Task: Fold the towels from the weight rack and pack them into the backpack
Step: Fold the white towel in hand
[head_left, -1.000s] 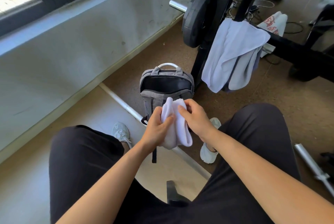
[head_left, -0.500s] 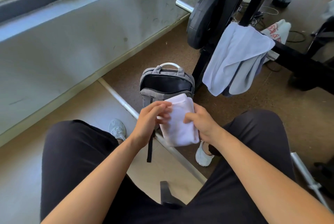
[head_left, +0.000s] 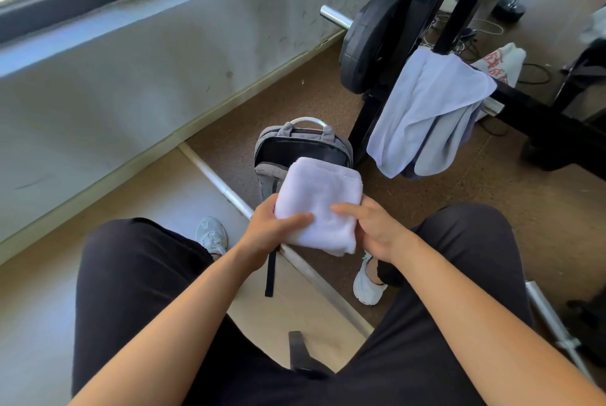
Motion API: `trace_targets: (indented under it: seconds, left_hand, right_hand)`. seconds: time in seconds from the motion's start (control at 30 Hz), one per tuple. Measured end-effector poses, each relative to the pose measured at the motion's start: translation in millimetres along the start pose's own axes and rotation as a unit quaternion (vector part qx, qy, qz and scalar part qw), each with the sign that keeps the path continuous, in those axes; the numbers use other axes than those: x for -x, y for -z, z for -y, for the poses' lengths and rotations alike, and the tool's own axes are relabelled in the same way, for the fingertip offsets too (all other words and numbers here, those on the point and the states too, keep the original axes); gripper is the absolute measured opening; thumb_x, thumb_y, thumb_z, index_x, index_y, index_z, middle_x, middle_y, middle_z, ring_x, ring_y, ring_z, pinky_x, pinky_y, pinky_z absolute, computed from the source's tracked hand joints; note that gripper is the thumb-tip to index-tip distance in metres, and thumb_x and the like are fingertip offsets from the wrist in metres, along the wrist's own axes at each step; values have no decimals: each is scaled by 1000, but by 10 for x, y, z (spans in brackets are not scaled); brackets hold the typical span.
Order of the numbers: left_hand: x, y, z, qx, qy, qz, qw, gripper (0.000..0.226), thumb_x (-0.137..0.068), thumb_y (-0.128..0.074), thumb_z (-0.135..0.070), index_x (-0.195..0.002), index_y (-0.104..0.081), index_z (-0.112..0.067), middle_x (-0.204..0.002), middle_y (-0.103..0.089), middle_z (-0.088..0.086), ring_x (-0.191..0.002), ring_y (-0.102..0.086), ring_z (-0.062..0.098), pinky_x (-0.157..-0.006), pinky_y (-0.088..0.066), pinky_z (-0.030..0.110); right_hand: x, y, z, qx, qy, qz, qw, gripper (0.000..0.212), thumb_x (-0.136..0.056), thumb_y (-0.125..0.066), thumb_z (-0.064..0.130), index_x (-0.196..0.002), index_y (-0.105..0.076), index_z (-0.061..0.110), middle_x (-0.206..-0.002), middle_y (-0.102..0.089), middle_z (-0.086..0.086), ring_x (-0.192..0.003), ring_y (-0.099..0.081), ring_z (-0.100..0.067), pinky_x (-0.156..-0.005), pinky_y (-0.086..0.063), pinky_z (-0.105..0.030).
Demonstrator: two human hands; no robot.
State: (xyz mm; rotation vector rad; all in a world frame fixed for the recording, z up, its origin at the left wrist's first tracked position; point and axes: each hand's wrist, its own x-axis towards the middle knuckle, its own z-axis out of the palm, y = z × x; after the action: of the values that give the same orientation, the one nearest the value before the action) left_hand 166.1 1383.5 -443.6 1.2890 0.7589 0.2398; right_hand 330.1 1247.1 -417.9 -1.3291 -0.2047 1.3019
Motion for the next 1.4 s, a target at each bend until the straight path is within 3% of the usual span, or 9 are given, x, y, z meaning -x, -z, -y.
trace_targets:
  seconds: [0.17, 0.37, 0.53, 0.7, 0.87, 1.03, 1.17, 1.27, 1.4]
  left_hand:
    - [13, -39, 22, -208, -37, -117, 970, 54, -62, -82, -44, -102, -56, -20, -96, -64, -3, -84, -61, 17, -68, -51, 38]
    - [82, -192, 3, -477, -136, -175, 850, 41, -82, -69, -38, -117, -51, -26, -107, -55, -7, -89, -57, 23, -63, -39, 35]
    - [100, -241, 75, -577, -328, -181, 726, 50, -73, -74, -14, -118, -52, -17, -96, -56, 7, -79, -59, 30, -46, -27, 31]
    - [119, -287, 92, -582, -443, -121, 671, 53, -80, -55, -14, -133, -49, -11, -106, -62, 16, -80, -54, 31, -56, -40, 37]
    - [188, -351, 62, -587, -418, -102, 686, 67, -77, -48, -10, -145, -47, -10, -127, -56, 16, -101, -52, 36, -77, -42, 44]
    - [187, -355, 95, -579, -383, -25, 720, 79, -72, -66, -23, -149, -48, -16, -137, -47, 9, -118, -48, 36, -88, -41, 47]
    - [161, -281, 105, -381, -362, 4, 851, 52, -86, -67, -32, -137, -63, -20, -131, -58, -1, -115, -54, 23, -91, -47, 43]
    - [100, -215, 90, -215, -243, -69, 943, 70, -83, -72, -46, -145, -51, -24, -134, -51, -6, -125, -52, 13, -98, -50, 34]
    - [42, -153, 96, -143, -95, 27, 985, 95, -67, -86, -57, -148, -43, -34, -139, -56, -11, -124, -57, 6, -98, -53, 30]
  right_hand:
    - [-40, -26, -124, 151, 41, -79, 984, 37, -87, -74, 3, -123, -65, 7, -111, -75, -9, -109, -70, -25, -88, -58, -33]
    - [-30, -166, -201, 262, 47, -128, 955, 27, -91, -72, 27, -113, -68, 12, -101, -73, -2, -97, -68, -17, -74, -55, -31]
    - [17, -257, -136, 117, -5, -129, 985, 13, -101, -54, 18, -100, -67, 19, -106, -73, -12, -105, -67, -30, -92, -55, -53]
    - [66, -215, -76, -49, -63, -86, 993, 31, -105, -43, 24, -125, -62, 11, -121, -68, -20, -116, -62, -35, -100, -51, -54]
    - [127, -56, 101, -217, -57, 33, 974, 52, -100, -36, 33, -141, -53, 6, -131, -60, -26, -123, -56, -42, -112, -38, -56]
    - [138, -109, 72, -122, -40, 37, 991, 48, -98, -59, 30, -138, -55, 6, -132, -59, -25, -126, -56, -39, -114, -39, -52]
    - [93, -59, 51, -88, -19, -28, 996, 39, -94, -63, 13, -131, -59, -2, -136, -57, -29, -126, -57, -42, -105, -49, -50]
    - [76, -64, 64, -79, -35, -32, 996, 31, -94, -56, 6, -123, -64, 3, -120, -68, -24, -114, -65, -38, -102, -51, -51]
    - [130, -180, 66, -96, -46, -9, 994, 27, -94, -55, 6, -120, -64, 7, -113, -68, -19, -112, -64, -36, -99, -52, -52]
